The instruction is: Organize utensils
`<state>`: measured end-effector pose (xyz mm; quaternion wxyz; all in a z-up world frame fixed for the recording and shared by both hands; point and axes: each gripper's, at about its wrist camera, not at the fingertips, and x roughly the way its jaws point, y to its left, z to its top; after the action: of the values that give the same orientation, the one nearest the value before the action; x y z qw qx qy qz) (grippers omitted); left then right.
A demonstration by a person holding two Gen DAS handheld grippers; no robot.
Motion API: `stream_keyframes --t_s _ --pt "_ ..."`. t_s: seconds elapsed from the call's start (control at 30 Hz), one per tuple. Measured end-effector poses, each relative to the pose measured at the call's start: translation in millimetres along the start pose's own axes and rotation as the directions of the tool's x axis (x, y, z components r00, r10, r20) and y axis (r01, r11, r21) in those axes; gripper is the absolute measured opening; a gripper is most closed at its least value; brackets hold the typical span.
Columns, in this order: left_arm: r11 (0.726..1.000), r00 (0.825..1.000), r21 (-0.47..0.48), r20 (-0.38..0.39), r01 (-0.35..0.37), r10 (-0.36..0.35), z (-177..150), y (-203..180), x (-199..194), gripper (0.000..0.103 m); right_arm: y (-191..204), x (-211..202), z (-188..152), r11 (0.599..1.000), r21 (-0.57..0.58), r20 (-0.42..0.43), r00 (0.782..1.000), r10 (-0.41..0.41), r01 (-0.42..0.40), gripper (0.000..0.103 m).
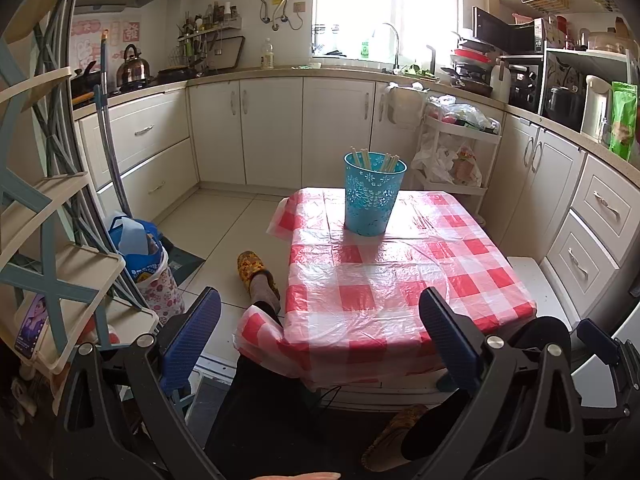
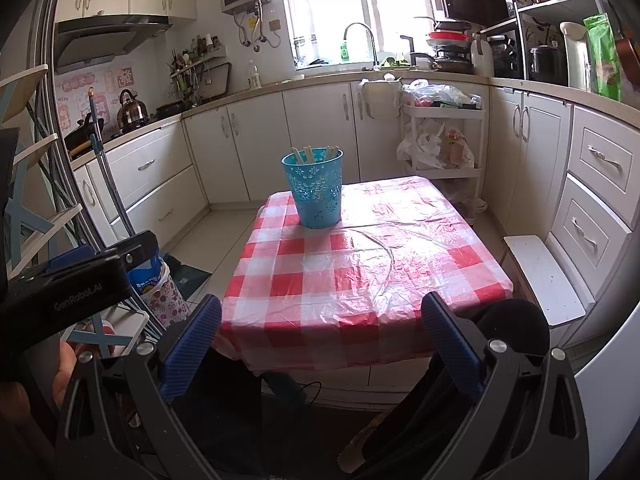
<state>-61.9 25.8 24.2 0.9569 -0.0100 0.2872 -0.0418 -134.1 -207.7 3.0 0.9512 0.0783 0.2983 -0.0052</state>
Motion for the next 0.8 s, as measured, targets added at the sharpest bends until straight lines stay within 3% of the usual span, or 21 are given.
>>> stream_keyframes --t_s 0.57,0.63,0.8 --pt "1.000 1.000 -0.012 -0.010 0.007 -0.007 0 5 0 0.095 2 0 -1 1.000 -0.001 -0.004 1.000 0.003 -0.003 0.096" --pt "1.000 1.000 -0.012 -0.001 0.025 -0.025 -2 6 -1 0.095 2 -1 -1 1.000 -0.004 -0.004 1.000 0.006 -0.006 0.096" --pt "1.000 0.998 0.023 0.059 -0.013 0.012 -3 3 -11 0.095 3 -4 -1 1.000 -0.010 0.007 1.000 0.004 -0.004 0.096"
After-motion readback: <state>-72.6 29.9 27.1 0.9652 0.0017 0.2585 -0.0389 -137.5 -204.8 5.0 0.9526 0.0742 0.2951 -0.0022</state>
